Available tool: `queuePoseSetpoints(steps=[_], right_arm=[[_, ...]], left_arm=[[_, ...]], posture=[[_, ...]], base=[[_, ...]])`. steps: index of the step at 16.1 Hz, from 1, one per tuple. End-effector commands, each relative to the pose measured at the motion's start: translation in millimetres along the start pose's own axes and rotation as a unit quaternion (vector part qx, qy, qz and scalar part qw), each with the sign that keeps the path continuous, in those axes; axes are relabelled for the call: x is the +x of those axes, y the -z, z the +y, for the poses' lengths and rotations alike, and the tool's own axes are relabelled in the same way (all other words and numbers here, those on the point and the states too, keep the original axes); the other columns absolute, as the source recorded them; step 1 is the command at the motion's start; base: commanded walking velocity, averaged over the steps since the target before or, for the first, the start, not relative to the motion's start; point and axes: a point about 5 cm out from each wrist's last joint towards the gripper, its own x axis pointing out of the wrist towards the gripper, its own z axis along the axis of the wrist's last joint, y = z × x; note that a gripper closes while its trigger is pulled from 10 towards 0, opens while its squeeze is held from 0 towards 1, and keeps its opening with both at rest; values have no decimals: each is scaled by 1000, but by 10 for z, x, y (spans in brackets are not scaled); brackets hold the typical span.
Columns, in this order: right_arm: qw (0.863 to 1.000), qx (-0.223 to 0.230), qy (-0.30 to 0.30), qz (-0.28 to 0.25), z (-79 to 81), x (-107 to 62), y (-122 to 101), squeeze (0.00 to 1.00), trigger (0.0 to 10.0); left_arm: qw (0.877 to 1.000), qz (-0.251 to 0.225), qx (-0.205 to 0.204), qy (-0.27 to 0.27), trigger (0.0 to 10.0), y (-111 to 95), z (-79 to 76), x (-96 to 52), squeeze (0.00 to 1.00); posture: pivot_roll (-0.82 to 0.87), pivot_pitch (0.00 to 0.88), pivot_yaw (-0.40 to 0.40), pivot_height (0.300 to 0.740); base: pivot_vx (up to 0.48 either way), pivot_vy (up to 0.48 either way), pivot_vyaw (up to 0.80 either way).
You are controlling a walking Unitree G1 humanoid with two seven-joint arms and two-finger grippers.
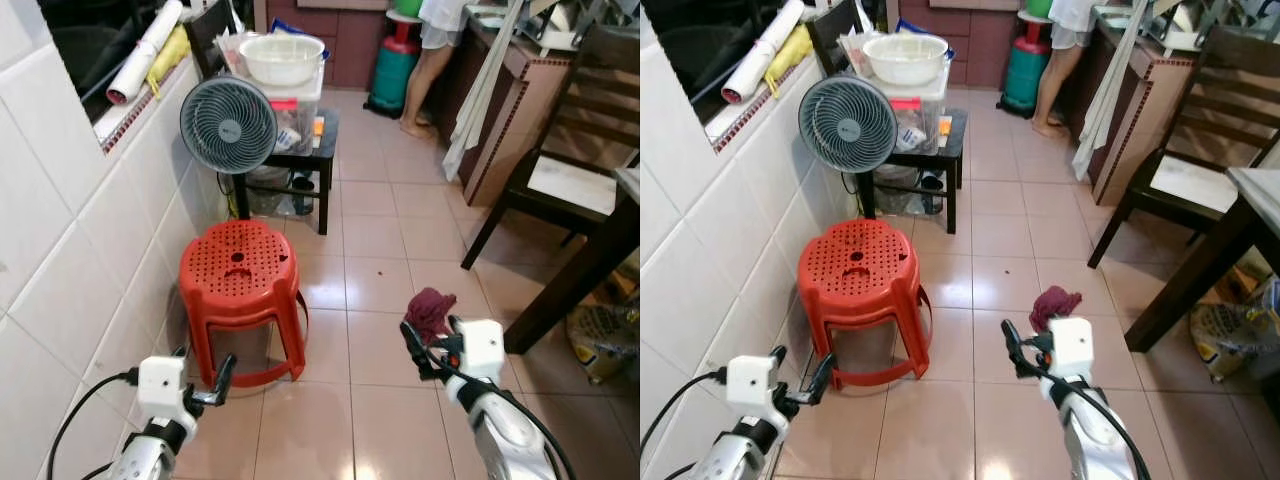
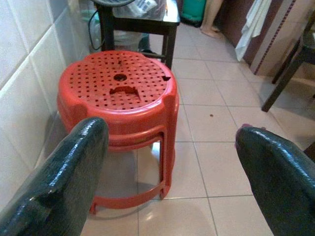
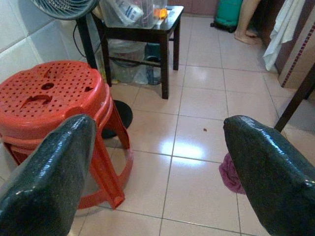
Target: Setting the table
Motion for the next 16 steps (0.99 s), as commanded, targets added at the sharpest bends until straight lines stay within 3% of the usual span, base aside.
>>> queuePoseSetpoints(steps=[1, 3, 8, 13, 16], right_arm=[[1000, 1, -5, -3, 26, -7, -45, 0, 10000], [1000, -1, -10, 12, 75, -34, -41, 0, 10000], [1000, -3, -10, 16, 86, -18, -145, 0, 10000], [1000, -3, -14, 21, 129, -23, -166, 0, 10000], [1000, -4, -15, 21, 128, -18, -179, 0, 10000]], left_arm=[[1000, 0, -4, -5, 10000, -29, 0, -11, 0], [1000, 1, 14, 1, 10000, -84, -8, -8, 0], [999, -28, -34, 3, 10000, -256, 13, 154, 0], [999, -30, -36, 11, 10000, -320, -8, 163, 0], [999, -27, -40, 21, 10000, -311, -44, 166, 0]], posture=[[-74, 33, -10, 740], [-78, 41, -8, 740], [-87, 38, -3, 740], [-88, 39, -5, 740], [-92, 41, -2, 740]], base=[[0, 0, 0], [0, 0, -400], [0, 0, -800], [0, 0, -800], [291, 0, -800]])
